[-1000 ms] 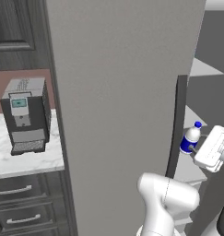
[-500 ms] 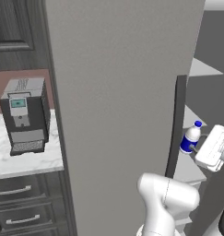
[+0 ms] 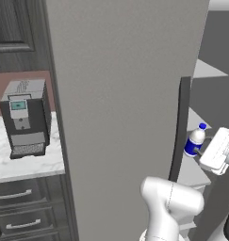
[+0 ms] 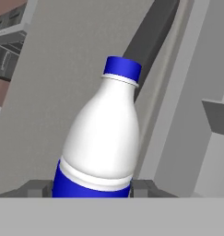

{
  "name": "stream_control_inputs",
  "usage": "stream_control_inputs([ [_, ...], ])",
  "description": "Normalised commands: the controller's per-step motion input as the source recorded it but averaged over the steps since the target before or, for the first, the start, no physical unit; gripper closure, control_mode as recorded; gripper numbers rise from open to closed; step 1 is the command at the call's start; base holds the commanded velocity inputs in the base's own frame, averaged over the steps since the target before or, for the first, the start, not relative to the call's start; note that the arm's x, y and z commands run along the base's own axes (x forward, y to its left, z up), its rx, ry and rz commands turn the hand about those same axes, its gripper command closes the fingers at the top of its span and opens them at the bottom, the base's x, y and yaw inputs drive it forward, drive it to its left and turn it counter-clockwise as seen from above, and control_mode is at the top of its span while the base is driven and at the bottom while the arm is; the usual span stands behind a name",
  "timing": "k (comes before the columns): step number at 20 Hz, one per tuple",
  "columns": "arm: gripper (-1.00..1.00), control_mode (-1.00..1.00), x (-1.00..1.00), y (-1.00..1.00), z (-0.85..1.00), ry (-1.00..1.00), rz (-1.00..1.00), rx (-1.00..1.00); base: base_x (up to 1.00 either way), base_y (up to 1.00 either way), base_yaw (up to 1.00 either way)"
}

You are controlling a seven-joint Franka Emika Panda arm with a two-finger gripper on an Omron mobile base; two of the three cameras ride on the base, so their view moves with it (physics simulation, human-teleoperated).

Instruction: Take the bottled waters from the counter and place them in the freezer to freeze. Close the freezer door after placing the bottles.

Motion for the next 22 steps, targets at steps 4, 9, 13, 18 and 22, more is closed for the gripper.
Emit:
stream_control_inputs([
  [4,1.0,1.0,0.0,0.0,0.0,0.0,0.0,0.0,0.0,0.0,0.0],
  [9,1.0,-1.0,0.0,-0.07,0.0,0.0,-0.01,0.0,0.0,0.0,-0.01],
  [13,1.0,-1.0,0.0,-0.34,0.06,0.0,0.0,0.0,0.0,0.0,0.0],
  [18,1.0,-1.0,0.01,-0.2,0.04,0.0,-0.05,0.0,0.0,0.0,0.0],
  [22,1.0,-1.0,0.58,-0.39,-0.01,0.02,-0.14,0.05,0.0,0.0,0.0],
])
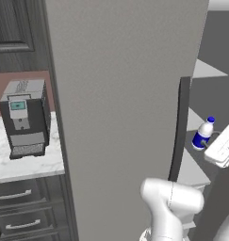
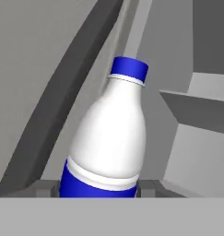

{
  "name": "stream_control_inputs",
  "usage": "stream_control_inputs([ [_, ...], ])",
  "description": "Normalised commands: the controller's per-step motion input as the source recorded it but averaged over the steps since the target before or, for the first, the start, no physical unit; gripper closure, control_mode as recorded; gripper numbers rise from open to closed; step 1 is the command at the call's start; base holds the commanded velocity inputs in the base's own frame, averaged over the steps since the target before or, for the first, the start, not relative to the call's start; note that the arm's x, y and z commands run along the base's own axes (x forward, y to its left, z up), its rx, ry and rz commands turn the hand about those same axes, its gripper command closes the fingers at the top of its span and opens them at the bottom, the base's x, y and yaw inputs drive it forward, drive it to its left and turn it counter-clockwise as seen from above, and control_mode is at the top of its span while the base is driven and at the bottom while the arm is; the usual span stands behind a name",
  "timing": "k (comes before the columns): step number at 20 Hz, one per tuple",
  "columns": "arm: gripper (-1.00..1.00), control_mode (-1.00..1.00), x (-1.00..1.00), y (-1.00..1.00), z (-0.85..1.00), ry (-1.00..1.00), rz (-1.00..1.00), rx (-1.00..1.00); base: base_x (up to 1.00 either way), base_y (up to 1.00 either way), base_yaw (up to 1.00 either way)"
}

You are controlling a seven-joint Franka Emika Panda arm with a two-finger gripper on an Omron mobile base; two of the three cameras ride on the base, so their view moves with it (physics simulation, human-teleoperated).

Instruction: Take the bottled waters from the counter and place them in the freezer to freeze. Close the freezer door after placing the bottles.

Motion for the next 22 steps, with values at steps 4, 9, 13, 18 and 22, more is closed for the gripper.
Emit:
stream_control_inputs([
  [4,1.0,-1.0,0.8,-0.25,-0.14,0.0,-0.23,0.06,0.0,0.0,0.0],
  [9,1.0,-1.0,0.61,-0.09,-0.09,-0.01,-0.23,0.0,0.0,0.0,0.0],
  [13,1.0,-1.0,0.4,-0.23,-0.03,0.0,-0.13,0.0,0.0,0.0,0.0],
  [18,1.0,-1.0,0.47,-0.45,0.0,0.02,-0.11,0.02,0.0,0.0,0.0],
  [22,1.0,-1.0,0.28,-0.48,0.0,0.11,-0.01,0.12,0.0,0.0,0.0],
])
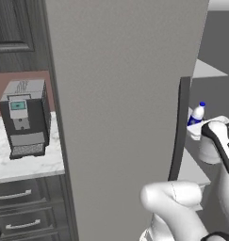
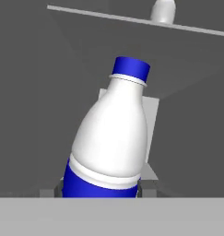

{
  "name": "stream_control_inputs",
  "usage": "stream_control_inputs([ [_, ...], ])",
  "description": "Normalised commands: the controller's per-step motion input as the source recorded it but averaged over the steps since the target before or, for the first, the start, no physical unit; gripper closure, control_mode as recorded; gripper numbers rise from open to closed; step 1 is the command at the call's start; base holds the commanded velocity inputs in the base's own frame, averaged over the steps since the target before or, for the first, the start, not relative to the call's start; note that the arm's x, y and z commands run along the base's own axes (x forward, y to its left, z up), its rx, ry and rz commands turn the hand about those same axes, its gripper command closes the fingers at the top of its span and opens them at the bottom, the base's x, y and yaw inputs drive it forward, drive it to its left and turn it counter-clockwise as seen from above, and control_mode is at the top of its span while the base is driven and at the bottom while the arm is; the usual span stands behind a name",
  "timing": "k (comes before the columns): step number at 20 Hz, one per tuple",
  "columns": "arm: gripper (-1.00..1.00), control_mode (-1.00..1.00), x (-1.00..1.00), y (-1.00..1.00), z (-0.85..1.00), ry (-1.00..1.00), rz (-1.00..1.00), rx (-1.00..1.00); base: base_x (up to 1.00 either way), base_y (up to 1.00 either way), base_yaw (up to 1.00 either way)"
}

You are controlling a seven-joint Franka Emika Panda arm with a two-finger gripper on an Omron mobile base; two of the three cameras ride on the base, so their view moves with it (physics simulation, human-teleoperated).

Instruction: Take the bottled waters from the counter and place them in the freezer to freeze. Close the freezer door after placing the bottles.

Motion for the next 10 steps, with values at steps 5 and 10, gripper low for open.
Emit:
stream_control_inputs([
  [5,1.0,-1.0,0.31,-0.31,0.0,0.11,0.0,0.18,0.0,0.0,0.0],
  [10,1.0,-1.0,0.41,-0.22,0.0,0.01,0.0,0.14,0.0,0.0,0.0],
])
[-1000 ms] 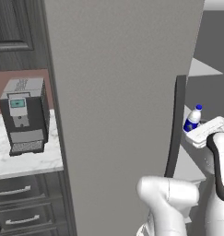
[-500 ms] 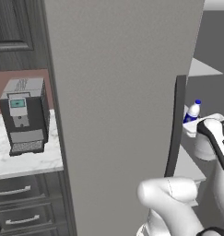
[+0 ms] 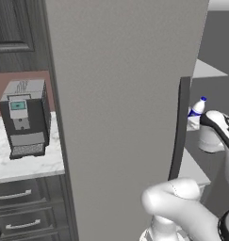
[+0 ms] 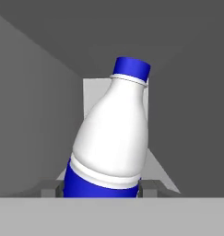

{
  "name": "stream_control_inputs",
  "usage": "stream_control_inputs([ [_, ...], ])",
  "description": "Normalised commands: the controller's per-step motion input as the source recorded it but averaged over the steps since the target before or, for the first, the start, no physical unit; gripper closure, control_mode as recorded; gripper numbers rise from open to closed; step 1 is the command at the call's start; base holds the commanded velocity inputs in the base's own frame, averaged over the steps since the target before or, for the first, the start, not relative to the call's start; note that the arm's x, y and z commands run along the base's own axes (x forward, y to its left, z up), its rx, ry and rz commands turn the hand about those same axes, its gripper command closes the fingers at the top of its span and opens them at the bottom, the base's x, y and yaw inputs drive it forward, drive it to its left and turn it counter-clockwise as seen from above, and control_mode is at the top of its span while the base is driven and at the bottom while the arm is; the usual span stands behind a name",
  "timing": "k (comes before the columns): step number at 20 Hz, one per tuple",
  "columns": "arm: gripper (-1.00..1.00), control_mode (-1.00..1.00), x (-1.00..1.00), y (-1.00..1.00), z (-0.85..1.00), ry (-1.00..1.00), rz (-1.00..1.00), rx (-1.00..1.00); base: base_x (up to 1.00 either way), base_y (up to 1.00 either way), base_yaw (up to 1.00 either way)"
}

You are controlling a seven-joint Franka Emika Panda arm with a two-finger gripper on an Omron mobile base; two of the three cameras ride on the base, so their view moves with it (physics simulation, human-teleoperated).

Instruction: Take the bottled waters from the counter and place them in the freezer to freeze. Close the freezer door after placing the bottles.

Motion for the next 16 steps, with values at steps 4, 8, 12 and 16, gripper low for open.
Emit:
stream_control_inputs([
  [4,1.0,-1.0,0.45,-0.28,0.0,0.0,0.0,0.05,0.0,0.0,0.0],
  [8,1.0,-1.0,0.37,-0.26,-0.03,-0.01,0.0,0.0,0.0,0.0,0.0],
  [12,1.0,-1.0,0.16,-0.02,-0.2,-0.05,0.0,-0.1,0.0,0.0,0.0],
  [16,1.0,-1.0,0.13,0.0,-0.31,-0.02,0.0,-0.15,0.0,0.0,0.0],
])
